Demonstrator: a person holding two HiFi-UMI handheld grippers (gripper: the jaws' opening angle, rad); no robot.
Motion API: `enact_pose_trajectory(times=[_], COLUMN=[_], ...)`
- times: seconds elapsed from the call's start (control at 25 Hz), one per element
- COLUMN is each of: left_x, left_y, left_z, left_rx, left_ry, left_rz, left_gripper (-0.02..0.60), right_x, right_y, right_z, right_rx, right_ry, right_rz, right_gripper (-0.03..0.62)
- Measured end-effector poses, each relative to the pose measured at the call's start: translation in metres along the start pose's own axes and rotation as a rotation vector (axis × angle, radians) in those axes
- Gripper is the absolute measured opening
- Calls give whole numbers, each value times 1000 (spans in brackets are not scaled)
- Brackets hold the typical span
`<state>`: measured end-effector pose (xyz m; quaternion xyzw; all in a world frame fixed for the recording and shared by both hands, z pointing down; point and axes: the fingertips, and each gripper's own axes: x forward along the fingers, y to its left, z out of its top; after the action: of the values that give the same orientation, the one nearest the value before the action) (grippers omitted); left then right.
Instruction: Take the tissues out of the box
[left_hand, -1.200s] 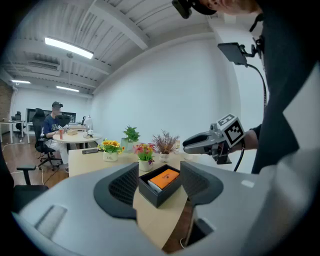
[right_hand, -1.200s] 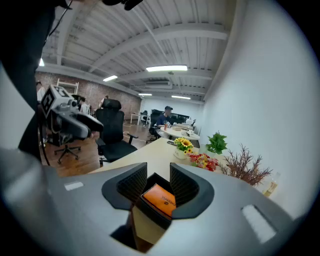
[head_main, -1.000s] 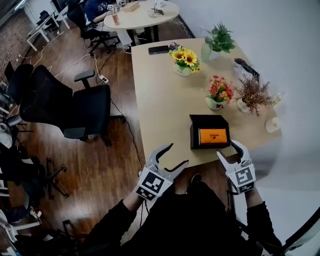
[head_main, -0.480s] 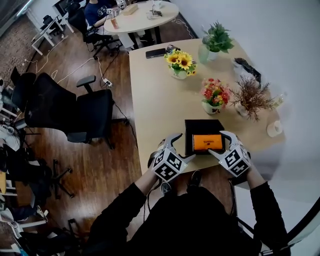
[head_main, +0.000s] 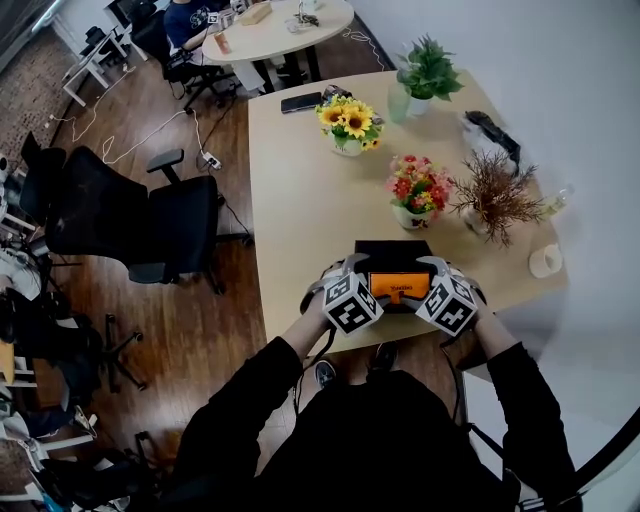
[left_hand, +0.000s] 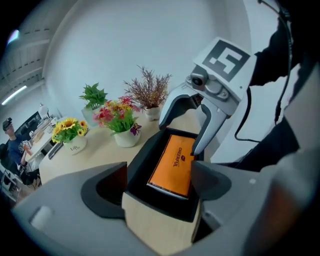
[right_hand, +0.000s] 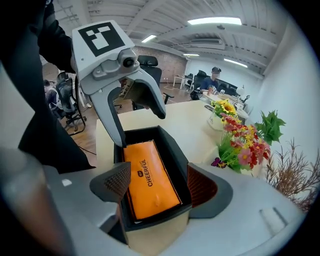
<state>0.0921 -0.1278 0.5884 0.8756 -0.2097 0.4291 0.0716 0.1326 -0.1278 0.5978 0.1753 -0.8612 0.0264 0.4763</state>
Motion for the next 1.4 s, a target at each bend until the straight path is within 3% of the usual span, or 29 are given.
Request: enact_pose_trajectory(times=[0.36,0.52,0.8,1.0,1.12,1.24,1.4], left_x=[29,42,49,48,58,68,69], left_y=[4,-8,-12,-22,-25,-30,-29], left_z=[-3,-8,-8,-13,-20,-28,-28], left_rx=[31,95,178,209,251,228,204], left_ry=[71,132,241,295,347,384,351], left_rz=[-9,-57,-162,-233,-228,-266,-305], left_gripper=[385,385,382,380,366,318,304], right_x=[18,23,35,34,36,40,44], right_y=[-3,2,5,17,15,16,15], right_z=[-1,-7,-23,-31,-35,-38,-40], right_rx=[-26,-45,15,-43,-101,-126,-119], right_ry=[8,35,137,239,278,329,387], right_rz=[16,44,177,304,295,288,299], right_gripper=[350,347,330,354,355,347,330])
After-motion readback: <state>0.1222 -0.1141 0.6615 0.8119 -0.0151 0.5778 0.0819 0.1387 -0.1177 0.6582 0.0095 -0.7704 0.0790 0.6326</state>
